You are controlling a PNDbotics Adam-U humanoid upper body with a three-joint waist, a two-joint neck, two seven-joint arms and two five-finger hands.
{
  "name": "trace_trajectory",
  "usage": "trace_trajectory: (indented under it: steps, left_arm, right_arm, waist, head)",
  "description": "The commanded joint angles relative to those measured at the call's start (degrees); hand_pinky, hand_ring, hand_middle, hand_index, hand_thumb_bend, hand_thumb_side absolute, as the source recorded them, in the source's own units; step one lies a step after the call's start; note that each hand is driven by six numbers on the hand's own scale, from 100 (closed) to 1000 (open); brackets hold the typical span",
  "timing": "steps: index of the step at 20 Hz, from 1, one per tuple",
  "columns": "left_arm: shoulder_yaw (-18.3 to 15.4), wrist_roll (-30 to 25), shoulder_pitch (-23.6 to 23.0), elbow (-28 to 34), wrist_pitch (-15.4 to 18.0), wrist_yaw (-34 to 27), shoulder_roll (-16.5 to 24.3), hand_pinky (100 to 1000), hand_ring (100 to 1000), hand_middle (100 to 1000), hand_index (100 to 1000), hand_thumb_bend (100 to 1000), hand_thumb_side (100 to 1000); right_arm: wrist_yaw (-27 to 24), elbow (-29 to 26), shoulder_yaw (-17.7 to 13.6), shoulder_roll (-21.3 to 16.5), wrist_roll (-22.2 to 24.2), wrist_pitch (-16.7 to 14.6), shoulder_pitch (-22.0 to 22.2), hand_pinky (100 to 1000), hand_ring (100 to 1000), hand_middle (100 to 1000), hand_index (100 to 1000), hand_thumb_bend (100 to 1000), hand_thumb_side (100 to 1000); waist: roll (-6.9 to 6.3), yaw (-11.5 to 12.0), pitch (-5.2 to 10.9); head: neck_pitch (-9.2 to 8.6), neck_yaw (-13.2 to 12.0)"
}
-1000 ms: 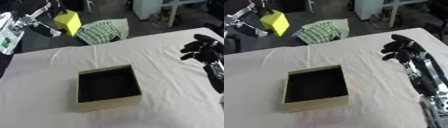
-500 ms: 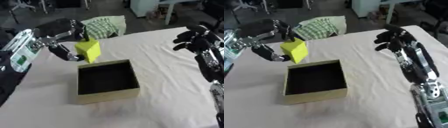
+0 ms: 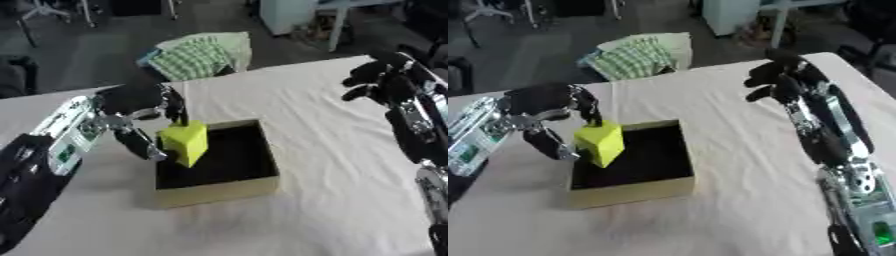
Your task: Pick up objects on the table and place them in the box.
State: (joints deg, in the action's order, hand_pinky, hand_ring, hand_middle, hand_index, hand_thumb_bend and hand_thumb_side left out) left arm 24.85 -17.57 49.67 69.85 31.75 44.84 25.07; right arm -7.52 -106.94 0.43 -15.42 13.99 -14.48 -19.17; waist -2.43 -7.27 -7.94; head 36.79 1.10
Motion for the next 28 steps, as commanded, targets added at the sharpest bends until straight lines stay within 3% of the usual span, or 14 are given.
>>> trace_trajectory:
  steps: [1,2,3,7,12,16,21,25,28]
  left_arm:
    - [-0.01,-0.16,0.33,0.36,0.64,0.98,0.32,711,574,549,728,614,310]
    - [0.03,-0.29,0.15,0.53,0.75,1.36,0.29,717,584,562,744,634,320]
    - [0.05,-0.35,-0.01,0.74,0.82,1.77,0.28,739,626,612,783,721,380]
    - [-0.15,0.37,-0.62,1.98,0.73,3.36,0.78,774,692,705,832,820,470]
    - [-3.98,3.68,-2.37,6.29,-3.11,-0.17,3.02,779,657,668,824,736,506]
    - [-9.79,7.83,-4.90,13.56,-10.44,-9.94,6.18,781,597,592,784,619,515]
    - [-16.90,12.53,-11.51,26.08,-19.47,-30.83,8.89,785,552,542,767,421,574]
    - [-21.91,17.96,-17.24,33.94,-24.07,-43.35,7.74,789,541,532,755,393,600]
    - [-24.19,20.16,-19.97,36.33,-25.67,-48.24,5.80,790,535,526,745,378,614]
  right_arm:
    - [-0.25,-0.43,0.01,-0.59,0.12,-0.14,-0.83,608,704,676,885,100,664]
    - [-0.23,-0.42,-0.01,-0.57,0.07,-0.13,-0.81,608,704,676,885,100,664]
    - [-0.21,-0.42,-0.01,-0.56,0.05,-0.12,-0.81,608,704,676,884,100,664]
    - [-0.08,-0.39,0.11,-0.49,0.16,-0.10,-0.74,608,704,675,884,100,664]
    - [0.11,-0.18,-0.01,-0.45,0.01,0.00,-0.39,607,703,675,884,100,667]
    - [0.32,0.07,-0.08,-0.38,-0.06,0.11,-0.06,606,703,674,884,100,670]
    - [0.74,0.45,-0.23,-0.28,-0.22,0.22,0.22,604,701,672,884,100,672]
    - [1.14,0.65,-0.36,-0.43,-0.46,0.23,0.29,602,700,670,884,100,675]
    - [1.42,0.86,-0.56,-0.84,-0.72,0.09,0.18,601,700,670,884,100,674]
  waist:
    - [0.28,0.10,0.64]
    - [0.29,0.08,0.58]
    - [0.30,0.07,0.50]
    - [0.33,0.40,0.48]
    - [0.29,0.65,0.55]
    - [0.20,1.49,0.50]
    - [0.18,3.18,0.16]
    - [0.43,4.65,-0.50]
    - [0.69,5.89,-1.03]
  head:
    - [0.38,-0.16]
    - [0.39,-0.18]
    - [0.43,-0.19]
    - [0.67,-0.35]
    - [0.88,-0.49]
    - [1.06,-0.61]
    - [1.53,-1.15]
    - [1.91,-1.33]
    - [2.31,-1.47]
